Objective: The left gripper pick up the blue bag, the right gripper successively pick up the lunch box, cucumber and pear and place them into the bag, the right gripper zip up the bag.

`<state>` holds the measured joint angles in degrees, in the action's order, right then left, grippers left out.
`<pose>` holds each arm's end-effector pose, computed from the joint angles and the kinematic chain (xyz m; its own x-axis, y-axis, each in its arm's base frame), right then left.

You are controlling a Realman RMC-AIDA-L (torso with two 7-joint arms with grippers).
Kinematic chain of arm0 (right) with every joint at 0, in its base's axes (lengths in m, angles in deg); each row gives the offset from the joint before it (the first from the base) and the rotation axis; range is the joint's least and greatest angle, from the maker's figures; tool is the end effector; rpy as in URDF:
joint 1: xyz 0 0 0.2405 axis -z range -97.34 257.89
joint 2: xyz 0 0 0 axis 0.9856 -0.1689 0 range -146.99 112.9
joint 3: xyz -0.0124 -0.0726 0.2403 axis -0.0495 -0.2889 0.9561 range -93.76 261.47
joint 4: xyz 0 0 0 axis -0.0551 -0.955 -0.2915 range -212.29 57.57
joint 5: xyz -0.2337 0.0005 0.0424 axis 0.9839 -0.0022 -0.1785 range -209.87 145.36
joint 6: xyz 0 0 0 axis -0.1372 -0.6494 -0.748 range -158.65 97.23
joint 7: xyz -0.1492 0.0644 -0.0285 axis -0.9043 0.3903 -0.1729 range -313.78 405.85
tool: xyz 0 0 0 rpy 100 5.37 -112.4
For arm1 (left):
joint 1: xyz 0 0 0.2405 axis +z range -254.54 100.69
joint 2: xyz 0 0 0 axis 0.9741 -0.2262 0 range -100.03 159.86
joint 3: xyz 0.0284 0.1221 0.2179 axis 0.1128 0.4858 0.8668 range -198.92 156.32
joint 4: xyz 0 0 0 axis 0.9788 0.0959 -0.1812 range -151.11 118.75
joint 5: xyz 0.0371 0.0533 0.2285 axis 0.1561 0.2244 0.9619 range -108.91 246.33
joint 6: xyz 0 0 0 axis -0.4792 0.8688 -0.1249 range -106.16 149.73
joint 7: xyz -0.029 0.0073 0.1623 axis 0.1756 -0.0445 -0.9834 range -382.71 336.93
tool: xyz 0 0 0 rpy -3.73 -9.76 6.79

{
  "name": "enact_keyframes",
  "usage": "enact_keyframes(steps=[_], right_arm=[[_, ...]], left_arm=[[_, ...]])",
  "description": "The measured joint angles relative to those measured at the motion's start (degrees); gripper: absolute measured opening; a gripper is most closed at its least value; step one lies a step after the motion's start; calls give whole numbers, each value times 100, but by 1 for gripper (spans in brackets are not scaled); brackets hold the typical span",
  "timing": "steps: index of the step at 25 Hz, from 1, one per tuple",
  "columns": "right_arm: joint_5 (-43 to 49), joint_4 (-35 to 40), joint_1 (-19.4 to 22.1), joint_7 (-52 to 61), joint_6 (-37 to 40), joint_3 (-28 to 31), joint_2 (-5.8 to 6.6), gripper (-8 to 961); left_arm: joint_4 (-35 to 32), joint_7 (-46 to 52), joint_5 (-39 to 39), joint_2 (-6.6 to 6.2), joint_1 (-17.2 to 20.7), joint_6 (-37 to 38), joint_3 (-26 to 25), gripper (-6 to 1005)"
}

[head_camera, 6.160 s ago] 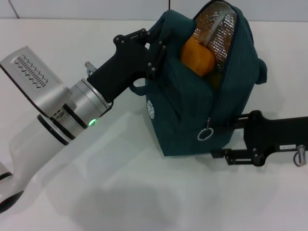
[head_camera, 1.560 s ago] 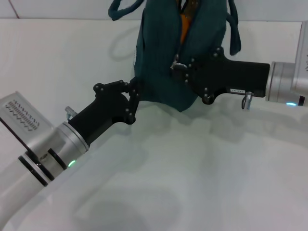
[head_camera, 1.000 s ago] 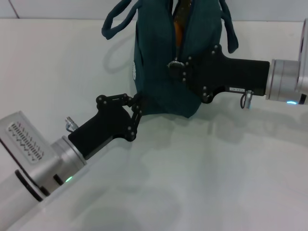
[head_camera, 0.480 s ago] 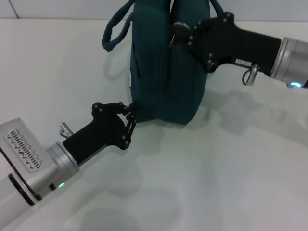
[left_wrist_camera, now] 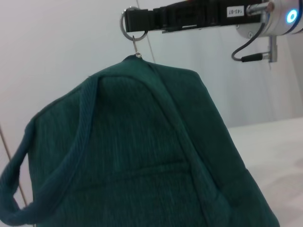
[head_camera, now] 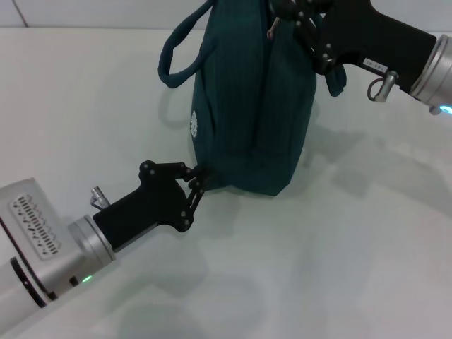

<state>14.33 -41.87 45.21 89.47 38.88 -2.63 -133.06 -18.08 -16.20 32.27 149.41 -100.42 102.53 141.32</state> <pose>0.1299 0.4139 -0.0346 0.6661 0.3024 -0.6818 -0.1268 -0.8549 -0.5031 -0.3073 0.2798 -0.1020 0.8447 -0.1623 0.5100 0.2446 -0.7305 -0.6376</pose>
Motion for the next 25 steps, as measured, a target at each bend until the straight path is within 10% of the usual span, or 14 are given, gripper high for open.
enact_keyframes(steps=[25], right_arm=[[13,58,132,-266,152,-148,-17,19]], left_arm=[[-459,1479,-432,28,-77,756,-46,371]])
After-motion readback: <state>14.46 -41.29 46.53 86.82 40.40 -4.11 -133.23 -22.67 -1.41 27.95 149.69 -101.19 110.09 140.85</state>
